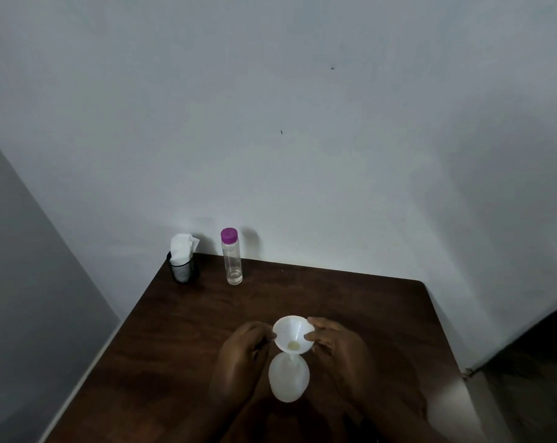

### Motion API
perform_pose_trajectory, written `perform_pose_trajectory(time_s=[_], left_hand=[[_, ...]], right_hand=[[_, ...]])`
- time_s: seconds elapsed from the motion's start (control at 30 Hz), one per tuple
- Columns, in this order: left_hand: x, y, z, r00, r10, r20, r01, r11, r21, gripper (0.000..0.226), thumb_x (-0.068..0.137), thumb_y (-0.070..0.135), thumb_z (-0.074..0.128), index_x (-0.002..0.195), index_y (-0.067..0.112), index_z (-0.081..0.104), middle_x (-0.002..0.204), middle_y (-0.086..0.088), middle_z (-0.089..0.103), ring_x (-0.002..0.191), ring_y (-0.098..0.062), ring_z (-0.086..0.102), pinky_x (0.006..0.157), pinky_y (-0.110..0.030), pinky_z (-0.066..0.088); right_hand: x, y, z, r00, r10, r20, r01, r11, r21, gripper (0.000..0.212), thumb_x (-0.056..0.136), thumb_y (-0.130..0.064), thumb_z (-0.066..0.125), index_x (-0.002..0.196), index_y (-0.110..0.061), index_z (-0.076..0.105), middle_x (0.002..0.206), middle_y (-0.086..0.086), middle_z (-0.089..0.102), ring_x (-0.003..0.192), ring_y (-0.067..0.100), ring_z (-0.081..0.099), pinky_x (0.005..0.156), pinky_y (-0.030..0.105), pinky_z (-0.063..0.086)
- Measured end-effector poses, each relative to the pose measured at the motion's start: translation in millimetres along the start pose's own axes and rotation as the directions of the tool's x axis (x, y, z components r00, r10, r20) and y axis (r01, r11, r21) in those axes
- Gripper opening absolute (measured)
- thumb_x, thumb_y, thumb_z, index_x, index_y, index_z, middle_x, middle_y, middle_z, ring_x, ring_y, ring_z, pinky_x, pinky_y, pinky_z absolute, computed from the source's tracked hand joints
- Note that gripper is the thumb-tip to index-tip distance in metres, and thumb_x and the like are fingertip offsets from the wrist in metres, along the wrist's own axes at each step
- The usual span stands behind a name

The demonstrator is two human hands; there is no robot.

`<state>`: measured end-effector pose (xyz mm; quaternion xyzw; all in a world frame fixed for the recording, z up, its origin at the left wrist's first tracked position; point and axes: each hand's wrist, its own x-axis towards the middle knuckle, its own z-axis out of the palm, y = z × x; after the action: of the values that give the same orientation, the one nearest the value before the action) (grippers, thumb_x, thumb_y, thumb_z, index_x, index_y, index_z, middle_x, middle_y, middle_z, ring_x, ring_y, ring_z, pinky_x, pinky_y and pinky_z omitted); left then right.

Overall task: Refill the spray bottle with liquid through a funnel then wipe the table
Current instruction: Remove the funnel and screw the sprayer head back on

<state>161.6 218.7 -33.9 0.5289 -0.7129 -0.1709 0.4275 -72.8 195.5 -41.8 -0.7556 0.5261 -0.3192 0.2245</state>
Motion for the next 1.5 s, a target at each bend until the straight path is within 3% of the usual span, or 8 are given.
perform_pose_trajectory(time_s=[0.17, 0.33, 0.57, 0.73, 0.9, 1.07, 1.23, 1.5], left_hand=[[12, 0, 2, 0.995, -0.048, -0.092, 0.039, 0.995, -0.089, 0.029, 0.082, -0.004, 0.075, 0.099, 0.019, 0.074, 0.104, 0.014, 0.07, 0.098, -0.001, 0.068, 0.079, -0.025, 0.059], [35, -8, 11, 0.972, -0.206, -0.116, 0.178, 0.96, -0.217, 0.024, 0.084, 0.002, 0.075, 0.099, 0.021, 0.075, 0.098, 0.015, 0.073, 0.095, -0.001, 0.07, 0.081, -0.027, 0.06], [71, -30, 28, 0.921, -0.373, -0.11, 0.313, 0.879, -0.359, 0.014, 0.085, 0.005, 0.075, 0.092, 0.017, 0.076, 0.09, 0.008, 0.076, 0.087, -0.006, 0.072, 0.081, -0.03, 0.06], [97, -57, 49, 0.827, -0.551, -0.114, 0.468, 0.787, -0.402, 0.013, 0.084, 0.007, 0.076, 0.089, 0.018, 0.072, 0.085, 0.005, 0.074, 0.081, -0.009, 0.071, 0.075, -0.039, 0.062], [119, -99, 79, 0.754, -0.65, -0.091, 0.58, 0.725, -0.372, 0.012, 0.083, 0.014, 0.078, 0.085, 0.024, 0.072, 0.084, 0.007, 0.075, 0.081, -0.011, 0.072, 0.075, -0.045, 0.062], [142, -135, 106, 0.701, -0.714, 0.004, 0.658, 0.643, -0.392, 0.014, 0.082, 0.016, 0.079, 0.096, 0.019, 0.077, 0.091, 0.005, 0.077, 0.086, -0.01, 0.073, 0.081, -0.04, 0.063], [163, -170, 132, 0.64, -0.767, 0.051, 0.721, 0.576, -0.385, 0.016, 0.081, 0.019, 0.081, 0.081, 0.033, 0.074, 0.09, 0.005, 0.077, 0.086, -0.013, 0.074, 0.082, -0.041, 0.062], [178, -203, 154, 0.638, -0.77, 0.011, 0.751, 0.619, -0.232, 0.024, 0.086, 0.021, 0.074, 0.109, 0.022, 0.075, 0.106, 0.001, 0.076, 0.096, -0.014, 0.07, 0.095, -0.039, 0.056]], right_hand=[[9, 1, 1, 0.998, -0.026, -0.062, 0.03, 0.997, 0.065, 0.028, 0.088, -0.03, 0.064, 0.114, -0.03, 0.074, 0.131, -0.019, 0.061, 0.121, -0.006, 0.057, 0.099, 0.023, 0.052], [23, -2, 1, 0.993, 0.085, -0.085, -0.069, 0.983, 0.169, 0.037, 0.083, -0.009, 0.078, 0.11, -0.033, 0.072, 0.116, -0.025, 0.064, 0.111, -0.013, 0.059, 0.097, 0.01, 0.046], [64, 3, 12, 0.943, 0.332, -0.034, -0.281, 0.846, 0.454, 0.037, 0.08, -0.004, 0.081, 0.115, -0.013, 0.074, 0.11, -0.003, 0.075, 0.101, 0.006, 0.071, 0.092, 0.028, 0.057], [97, 18, 30, 0.863, 0.506, 0.004, -0.418, 0.709, 0.569, 0.032, 0.08, -0.008, 0.082, 0.109, -0.013, 0.07, 0.103, 0.0, 0.075, 0.097, 0.013, 0.072, 0.085, 0.034, 0.06], [130, 42, 57, 0.772, 0.634, 0.038, -0.537, 0.619, 0.573, 0.021, 0.082, -0.015, 0.081, 0.1, -0.016, 0.07, 0.099, 0.001, 0.074, 0.091, 0.016, 0.072, 0.074, 0.03, 0.063], [166, 80, 88, 0.696, 0.716, 0.045, -0.625, 0.574, 0.529, 0.018, 0.085, -0.015, 0.078, 0.102, -0.011, 0.074, 0.096, 0.005, 0.075, 0.086, 0.02, 0.073, 0.078, 0.039, 0.063], [196, 116, 116, 0.681, 0.731, 0.037, -0.664, 0.596, 0.451, 0.019, 0.084, -0.018, 0.079, 0.1, -0.008, 0.076, 0.087, 0.009, 0.076, 0.081, 0.025, 0.074, 0.083, 0.047, 0.061], [233, 149, 142, 0.653, 0.755, 0.064, -0.73, 0.604, 0.319, 0.016, 0.081, -0.031, 0.081, 0.085, -0.017, 0.078, 0.083, 0.008, 0.077, 0.082, 0.027, 0.074, 0.082, 0.048, 0.06]])
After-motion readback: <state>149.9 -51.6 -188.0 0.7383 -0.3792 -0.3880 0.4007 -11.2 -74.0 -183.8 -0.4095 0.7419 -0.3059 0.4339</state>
